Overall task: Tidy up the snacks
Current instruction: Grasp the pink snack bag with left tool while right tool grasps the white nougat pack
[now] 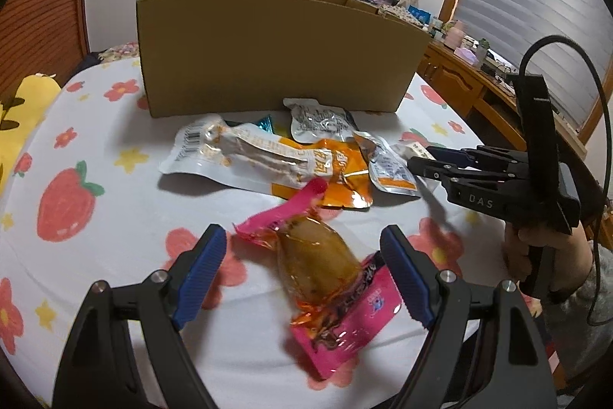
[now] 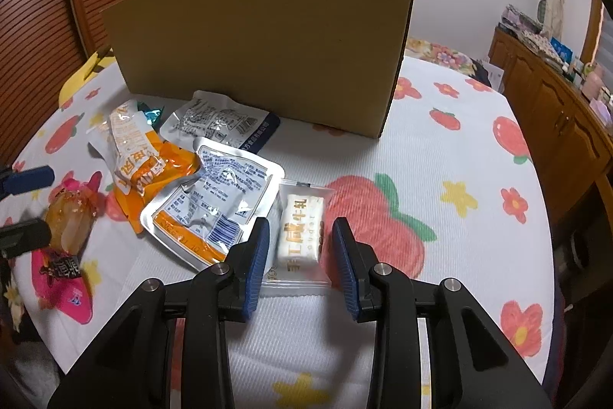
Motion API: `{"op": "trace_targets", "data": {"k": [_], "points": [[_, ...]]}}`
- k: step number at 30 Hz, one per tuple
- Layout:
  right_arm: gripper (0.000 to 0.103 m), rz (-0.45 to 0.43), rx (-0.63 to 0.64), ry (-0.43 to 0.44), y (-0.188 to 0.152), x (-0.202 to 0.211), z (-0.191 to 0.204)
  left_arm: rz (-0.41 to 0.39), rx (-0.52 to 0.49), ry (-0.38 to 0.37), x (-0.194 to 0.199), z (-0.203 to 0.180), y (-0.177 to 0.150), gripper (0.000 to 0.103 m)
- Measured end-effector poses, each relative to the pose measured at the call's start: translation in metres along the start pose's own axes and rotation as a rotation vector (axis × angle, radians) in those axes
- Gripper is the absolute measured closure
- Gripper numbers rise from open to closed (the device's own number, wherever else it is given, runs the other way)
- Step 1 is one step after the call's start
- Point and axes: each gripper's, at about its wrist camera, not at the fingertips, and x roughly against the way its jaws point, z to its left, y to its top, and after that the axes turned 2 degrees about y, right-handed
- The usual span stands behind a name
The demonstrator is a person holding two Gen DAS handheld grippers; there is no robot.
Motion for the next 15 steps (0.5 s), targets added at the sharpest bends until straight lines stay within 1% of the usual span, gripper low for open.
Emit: {"op": "trace_targets", "data": {"k": [10, 11, 13, 14, 15], "points": [[0.070, 0.000, -0.003, 0.003, 0.000, 0.000, -0.001, 0.061, 0.043, -0.021, -0.015, -0.009, -0.005, 0.022], [0.070, 0.000, -0.003, 0.003, 0.000, 0.000, -0.001, 0.065, 0.041, -0.021, -0.016, -0.011, -0.005, 0.024], [0.070, 0.000, -0.003, 0.003, 0.000, 0.000, -0.001, 0.072, 0.032, -0.021, -0.019, -0.016, -0.004, 0.030], [0.070, 0.000, -0.003, 0.002, 0.000, 0.000, -0.001, 0.076, 0.025, -0.017, -0.021, -0.018, -0.004, 0.035], [0.070, 0.000, -0.002, 0.001, 0.000, 0.000, -0.001, 0.079, 0.017, -0.009, -0.022, -0.020, -0.003, 0.038]]}}
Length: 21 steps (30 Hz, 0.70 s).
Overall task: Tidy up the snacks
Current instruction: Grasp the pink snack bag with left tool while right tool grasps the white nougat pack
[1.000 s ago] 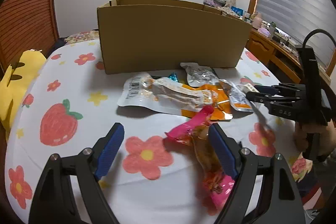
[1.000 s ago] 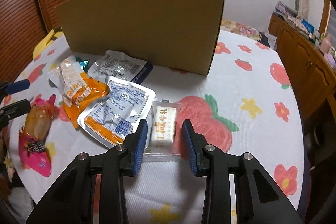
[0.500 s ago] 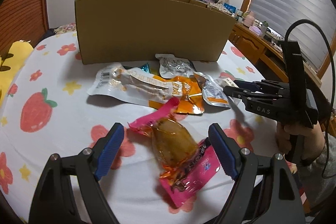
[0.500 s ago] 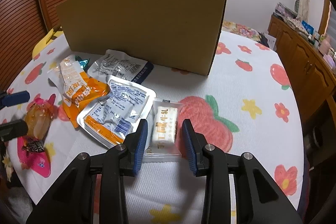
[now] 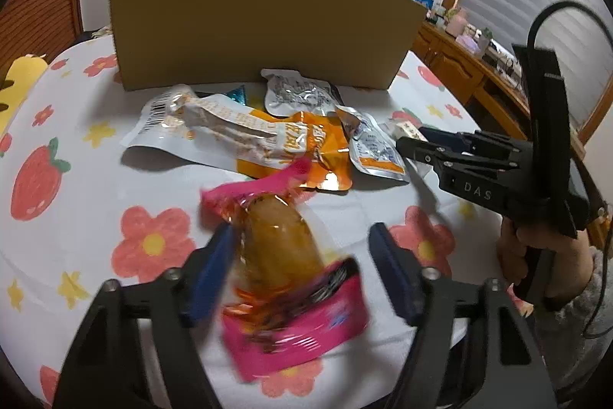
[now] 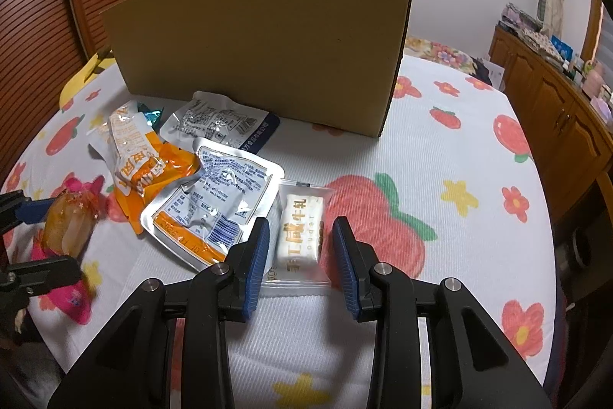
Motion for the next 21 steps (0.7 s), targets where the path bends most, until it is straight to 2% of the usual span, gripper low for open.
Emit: {"op": "trace_targets", "data": {"k": [10, 21], "points": [[0.070, 0.000, -0.001, 0.001, 0.000, 0.000, 0.000, 0.003, -0.054, 0.042, -0.008, -0.008, 0.004, 0.041], [0.069, 0.000, -0.002, 0.002, 0.000, 0.000, -0.001, -0.021, -0.070, 0.021, 0.006, 0.000, -0.007, 0.048]]}}
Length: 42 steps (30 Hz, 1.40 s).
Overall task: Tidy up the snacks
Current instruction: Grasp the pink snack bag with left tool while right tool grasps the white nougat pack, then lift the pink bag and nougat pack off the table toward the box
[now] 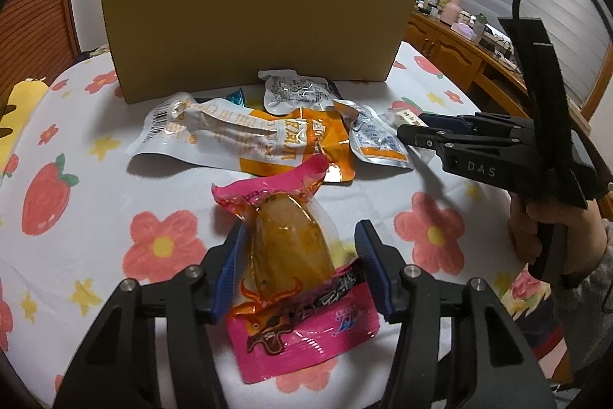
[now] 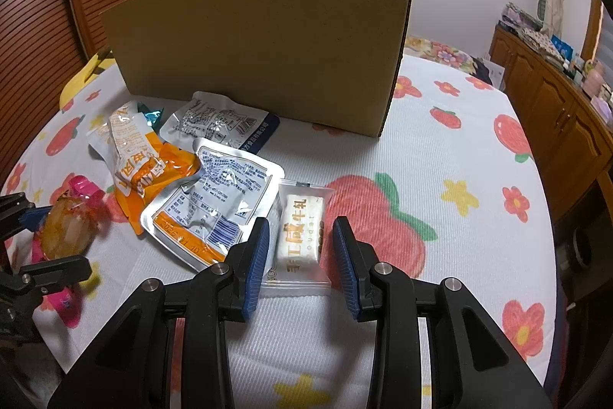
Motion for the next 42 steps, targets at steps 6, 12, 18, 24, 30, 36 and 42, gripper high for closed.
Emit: {"op": "trace_targets", "data": {"k": [6, 12, 18, 24, 30, 36, 42], "points": [[0.069, 0.000, 0.000, 0.000, 0.000, 0.000, 0.000, -0.011, 0.032, -0.033, 0.005, 0.009, 0.000, 0.048], [0.070, -0.001, -0.001, 0.001, 0.000, 0.000, 0.000, -0.029, 0.040, -0.041, 0.010, 0.011, 0.001, 0.048], [0.083, -0.008, -0.022, 0.001, -0.001, 0.001, -0.002, -0.057, 0.039, -0.037, 0.015, 0.011, 0.002, 0.048], [0.084, -0.022, -0.052, 0.011, -0.001, 0.003, -0.006, -0.068, 0.043, -0.036, 0.018, 0.014, 0.003, 0.048], [0.084, -0.052, -0.055, -0.005, 0.000, 0.010, -0.007, -0.085, 0.045, -0.037, 0.026, 0.015, 0.005, 0.048], [0.084, -0.080, -0.034, -0.020, -0.001, 0.025, -0.003, -0.119, 0.057, -0.045, 0.033, 0.018, 0.009, 0.048], [0.084, -0.128, -0.019, -0.004, 0.006, 0.047, 0.001, -0.146, 0.052, -0.039, 0.040, 0.020, 0.021, 0.048]]}}
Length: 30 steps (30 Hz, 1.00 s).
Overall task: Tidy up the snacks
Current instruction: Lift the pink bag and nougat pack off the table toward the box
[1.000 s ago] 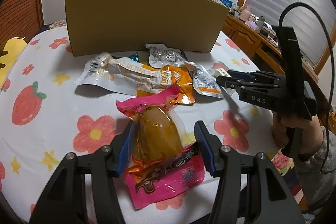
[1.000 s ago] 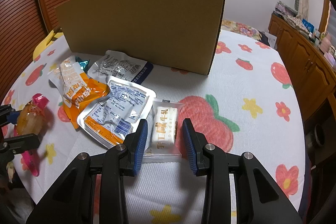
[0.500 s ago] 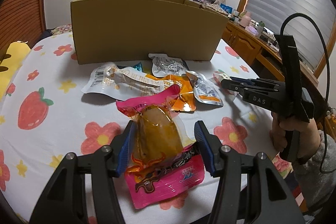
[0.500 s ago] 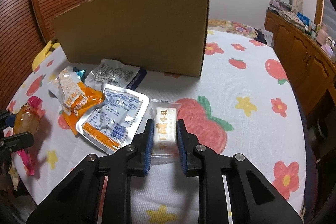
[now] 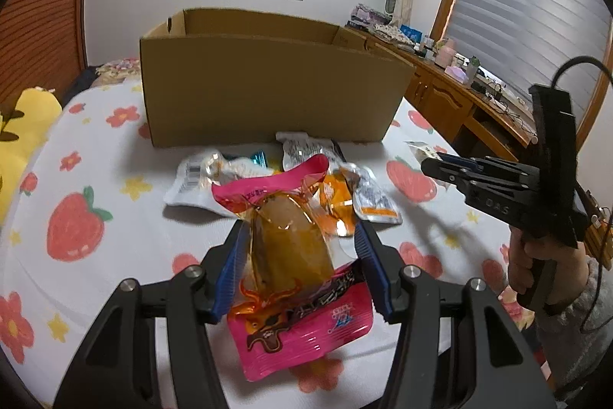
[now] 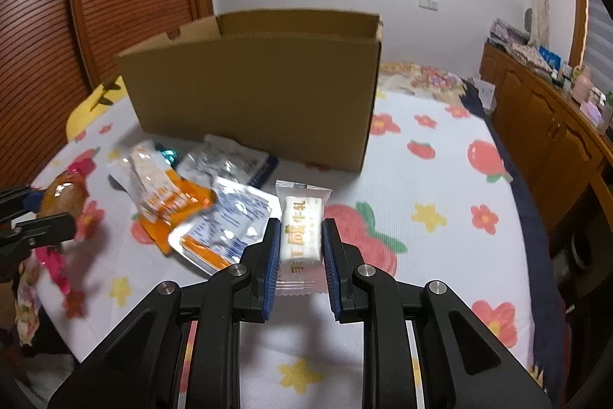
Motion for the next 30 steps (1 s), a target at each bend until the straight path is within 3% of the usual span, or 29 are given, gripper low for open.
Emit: {"op": "trace_targets", "data": {"k": [30], "points": [[0.083, -0.153, 0.103, 0.044, 0.054, 0.062, 0.029, -0.134, -0.079, 0.073, 0.022, 0.026, 0.115, 0.047]]}}
